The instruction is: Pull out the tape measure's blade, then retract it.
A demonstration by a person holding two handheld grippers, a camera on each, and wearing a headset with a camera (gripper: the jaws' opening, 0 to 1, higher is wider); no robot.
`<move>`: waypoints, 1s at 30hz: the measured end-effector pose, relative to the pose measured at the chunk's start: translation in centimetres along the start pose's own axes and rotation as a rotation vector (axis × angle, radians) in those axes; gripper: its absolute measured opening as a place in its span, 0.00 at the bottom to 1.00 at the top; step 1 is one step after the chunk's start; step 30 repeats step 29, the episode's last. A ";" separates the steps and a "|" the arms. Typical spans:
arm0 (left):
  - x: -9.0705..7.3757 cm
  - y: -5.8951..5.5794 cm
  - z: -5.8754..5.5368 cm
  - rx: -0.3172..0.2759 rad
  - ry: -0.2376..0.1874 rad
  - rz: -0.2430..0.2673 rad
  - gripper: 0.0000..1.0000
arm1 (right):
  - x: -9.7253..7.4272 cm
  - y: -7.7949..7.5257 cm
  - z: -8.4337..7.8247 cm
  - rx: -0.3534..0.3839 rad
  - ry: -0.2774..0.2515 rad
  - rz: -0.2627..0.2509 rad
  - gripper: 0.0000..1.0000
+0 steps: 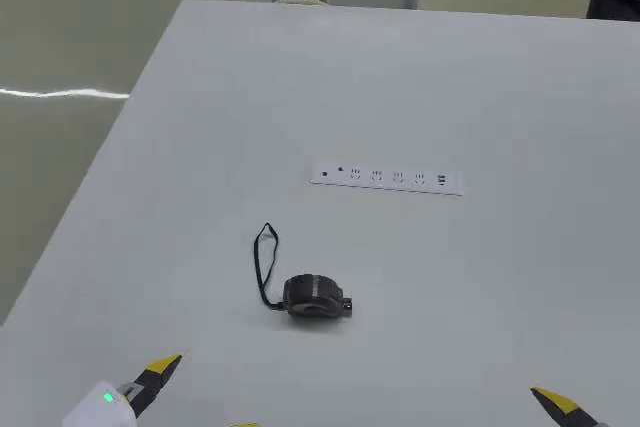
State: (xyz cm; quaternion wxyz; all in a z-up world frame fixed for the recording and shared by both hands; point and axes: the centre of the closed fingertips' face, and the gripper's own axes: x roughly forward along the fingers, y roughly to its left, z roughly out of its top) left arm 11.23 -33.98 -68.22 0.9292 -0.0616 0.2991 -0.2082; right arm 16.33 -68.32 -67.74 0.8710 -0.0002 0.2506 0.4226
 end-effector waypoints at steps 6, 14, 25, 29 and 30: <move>-0.6 0.2 -0.3 0.001 0.002 0.010 0.89 | -0.6 0.2 -0.4 0.007 0.011 -0.005 0.63; -1.0 0.4 -0.6 -0.004 0.002 0.016 0.89 | -1.1 0.2 -0.5 0.006 0.009 -0.012 0.64; -1.2 0.3 -0.7 -0.002 0.004 0.015 0.89 | -1.2 0.3 -0.5 0.003 0.006 -0.013 0.64; -1.3 0.3 -0.7 -0.001 0.002 0.014 0.89 | -1.3 0.2 -0.5 0.003 0.006 -0.017 0.64; -1.3 0.3 -0.7 -0.001 0.002 0.014 0.89 | -1.3 0.2 -0.5 0.003 0.006 -0.017 0.64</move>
